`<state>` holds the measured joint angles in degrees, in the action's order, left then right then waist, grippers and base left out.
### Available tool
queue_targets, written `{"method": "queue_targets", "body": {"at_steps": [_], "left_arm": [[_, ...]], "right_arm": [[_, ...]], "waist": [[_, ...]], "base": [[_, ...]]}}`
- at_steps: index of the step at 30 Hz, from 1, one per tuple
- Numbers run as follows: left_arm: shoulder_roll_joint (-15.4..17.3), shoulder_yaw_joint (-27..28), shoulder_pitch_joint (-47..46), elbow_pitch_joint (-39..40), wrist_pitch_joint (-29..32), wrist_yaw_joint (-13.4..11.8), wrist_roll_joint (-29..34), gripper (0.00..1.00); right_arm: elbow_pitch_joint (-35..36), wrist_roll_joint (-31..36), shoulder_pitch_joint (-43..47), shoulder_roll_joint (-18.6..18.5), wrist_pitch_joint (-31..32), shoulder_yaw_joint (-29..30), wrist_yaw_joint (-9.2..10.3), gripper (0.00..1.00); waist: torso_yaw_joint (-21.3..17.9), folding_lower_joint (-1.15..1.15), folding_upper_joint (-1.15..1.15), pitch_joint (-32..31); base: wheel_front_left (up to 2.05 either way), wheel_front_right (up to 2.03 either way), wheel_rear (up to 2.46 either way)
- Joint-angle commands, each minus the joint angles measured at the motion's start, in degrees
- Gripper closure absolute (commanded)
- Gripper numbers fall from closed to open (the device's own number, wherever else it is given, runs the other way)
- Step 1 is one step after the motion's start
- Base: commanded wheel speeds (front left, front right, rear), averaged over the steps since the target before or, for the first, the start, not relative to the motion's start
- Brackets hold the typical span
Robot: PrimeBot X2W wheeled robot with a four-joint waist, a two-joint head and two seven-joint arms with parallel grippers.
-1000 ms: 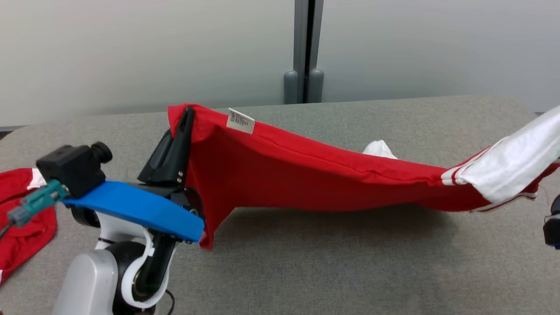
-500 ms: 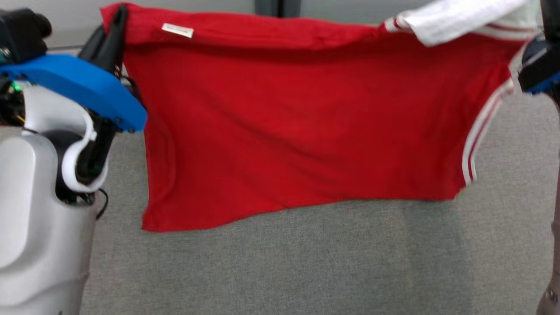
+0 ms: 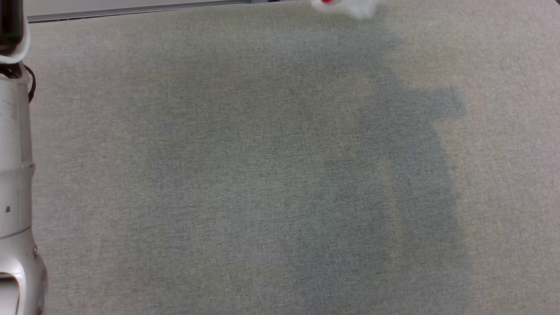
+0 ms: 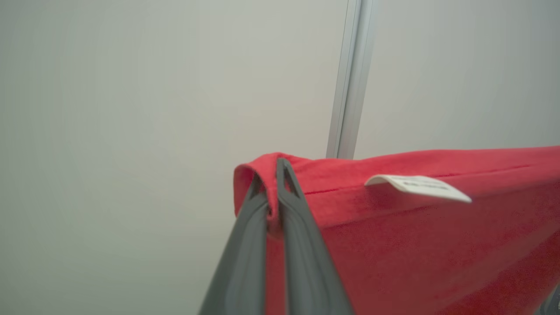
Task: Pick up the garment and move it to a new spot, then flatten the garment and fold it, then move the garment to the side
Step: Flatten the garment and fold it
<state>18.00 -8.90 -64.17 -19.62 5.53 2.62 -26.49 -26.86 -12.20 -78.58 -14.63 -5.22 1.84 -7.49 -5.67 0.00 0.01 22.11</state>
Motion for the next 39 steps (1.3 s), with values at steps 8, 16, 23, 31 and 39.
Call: {"method": "queue_targets", "body": {"at_steps": [8, 16, 23, 31, 39], "left_arm": [[-0.8, -2.5, 8.5, -10.4, -3.7, 1.1, 0.6, 1.0], [-4.2, -3.9, 20.4, -19.7, -3.7, -0.4, -1.3, 1.0], [-5.3, -6.1, 32.3, -19.2, -1.4, -1.4, -1.4, 1.0], [-5.6, -6.8, 43.9, -12.2, 2.0, -4.1, -2.8, 1.0], [-5.1, -7.2, 57.2, 0.3, 6.3, -8.9, -3.7, 1.0]], "right_arm": [[-7.3, -3.3, 12.0, 0.2, 1.2, -4.6, -0.01, 1.0], [-6.0, -5.7, 33.3, 0.4, 11.7, -5.5, -0.01, 1.0], [5.3, -4.0, 51.4, 2.0, 22.0, -2.9, 0.0, 1.0], [19.8, -0.6, 67.3, 6.0, 32.5, 2.9, -0.01, 1.0], [31.1, 2.9, 79.6, 10.2, 41.2, 7.0, -0.01, 1.0]], "waist": [[-1.5, 0.0, -0.01, 1.5], [-1.0, 0.0, -0.01, -2.4], [-0.2, 0.0, -0.01, -8.1], [1.7, 0.0, -0.01, -12.0], [3.7, 0.0, -0.01, -15.1]], "base": [[0.0, 0.0, 0.0], [0.0, 0.0, 0.0], [0.0, 0.0, 0.0], [0.0, 0.0, 0.0], [0.0, 0.0, 0.0]]}}
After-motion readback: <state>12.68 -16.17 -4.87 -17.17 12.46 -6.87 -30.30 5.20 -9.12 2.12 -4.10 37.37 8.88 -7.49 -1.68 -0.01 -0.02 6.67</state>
